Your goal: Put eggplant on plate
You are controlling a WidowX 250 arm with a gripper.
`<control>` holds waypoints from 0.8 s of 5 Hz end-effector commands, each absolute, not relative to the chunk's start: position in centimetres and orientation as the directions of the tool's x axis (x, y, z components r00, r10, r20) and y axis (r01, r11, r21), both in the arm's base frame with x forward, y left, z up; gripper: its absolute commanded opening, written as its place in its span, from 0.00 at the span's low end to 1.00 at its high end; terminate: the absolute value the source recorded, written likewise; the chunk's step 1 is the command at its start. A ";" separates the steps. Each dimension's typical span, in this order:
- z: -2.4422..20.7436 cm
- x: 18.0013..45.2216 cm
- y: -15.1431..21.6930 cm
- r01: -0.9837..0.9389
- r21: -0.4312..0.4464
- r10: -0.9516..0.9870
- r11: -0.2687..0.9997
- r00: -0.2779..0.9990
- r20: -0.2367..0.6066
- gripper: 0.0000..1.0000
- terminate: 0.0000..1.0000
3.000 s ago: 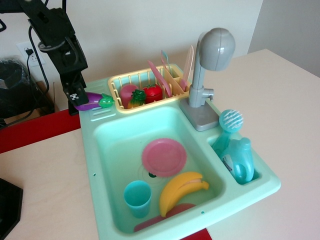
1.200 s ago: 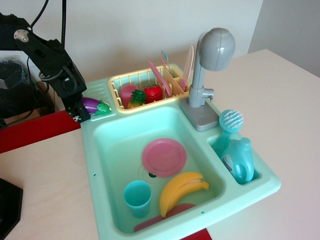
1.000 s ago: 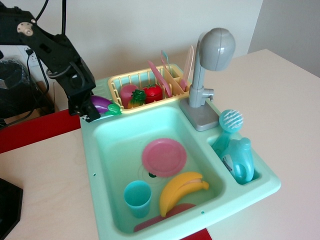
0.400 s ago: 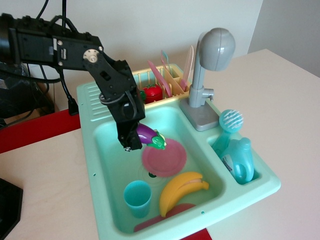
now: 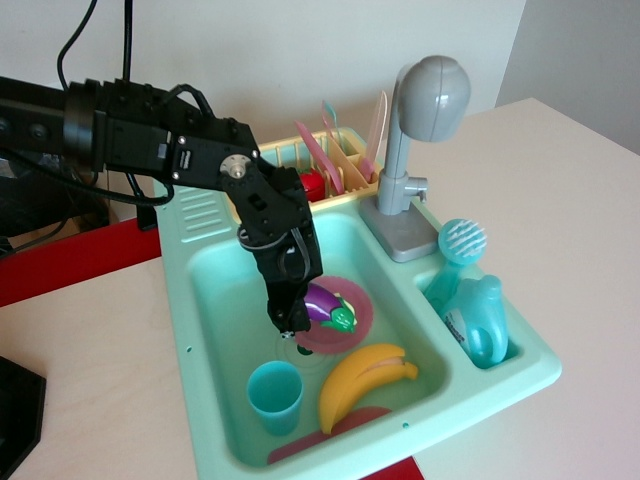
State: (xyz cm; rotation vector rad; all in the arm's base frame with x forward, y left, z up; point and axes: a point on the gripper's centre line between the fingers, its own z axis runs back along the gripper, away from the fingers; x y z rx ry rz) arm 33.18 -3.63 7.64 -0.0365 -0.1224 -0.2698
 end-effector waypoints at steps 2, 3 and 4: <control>10.3 33.9 -3.0 0.202 0.044 -0.206 0.978 0.952 0.228 1.00 0.00; 11.8 32.7 -2.9 0.178 0.039 -0.182 0.983 0.948 0.261 1.00 0.00; 13.4 31.4 -2.4 0.160 0.038 -0.164 0.986 0.945 0.283 1.00 0.00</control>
